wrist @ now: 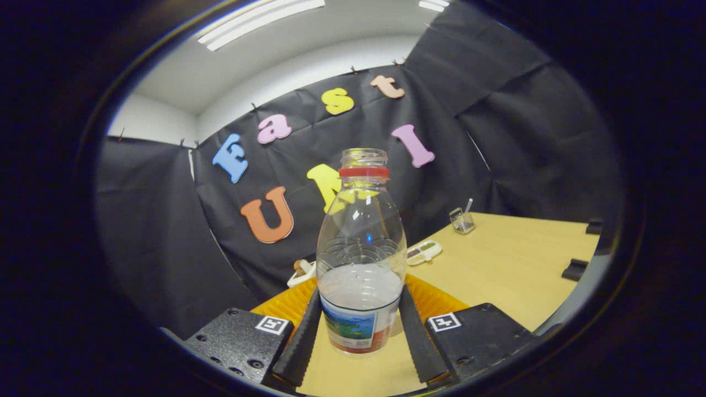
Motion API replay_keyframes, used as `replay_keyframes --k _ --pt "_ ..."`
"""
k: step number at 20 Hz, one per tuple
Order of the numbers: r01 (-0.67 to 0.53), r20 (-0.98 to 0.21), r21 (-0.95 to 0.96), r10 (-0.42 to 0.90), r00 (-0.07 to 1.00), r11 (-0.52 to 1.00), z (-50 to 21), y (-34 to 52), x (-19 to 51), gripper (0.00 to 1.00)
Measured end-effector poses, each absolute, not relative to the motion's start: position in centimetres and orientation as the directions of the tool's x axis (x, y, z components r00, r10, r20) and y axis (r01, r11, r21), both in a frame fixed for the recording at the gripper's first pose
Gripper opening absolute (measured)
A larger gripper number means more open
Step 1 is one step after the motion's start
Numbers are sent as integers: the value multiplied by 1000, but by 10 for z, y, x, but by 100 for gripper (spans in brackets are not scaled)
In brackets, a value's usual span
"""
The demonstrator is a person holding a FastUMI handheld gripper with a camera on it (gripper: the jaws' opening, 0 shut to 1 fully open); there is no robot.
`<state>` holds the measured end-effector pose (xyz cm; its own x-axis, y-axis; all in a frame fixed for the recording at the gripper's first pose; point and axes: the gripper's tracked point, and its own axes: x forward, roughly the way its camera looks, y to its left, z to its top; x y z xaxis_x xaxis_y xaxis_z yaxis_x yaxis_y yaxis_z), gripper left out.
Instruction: Take the bottle from table, then pour the juice into the cup, finally place the bottle on the coaster
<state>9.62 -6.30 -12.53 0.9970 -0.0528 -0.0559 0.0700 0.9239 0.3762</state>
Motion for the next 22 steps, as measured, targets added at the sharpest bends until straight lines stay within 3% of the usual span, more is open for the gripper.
replay_keyframes --k 5,10,22 --pt "37 -34 153 -32 999 988 -115 -54 124 77" --pt "30 -25 98 -27 999 995 -121 -43 174 78" --pt "31 -99 -13 -32 995 999 -254 -22 290 79"
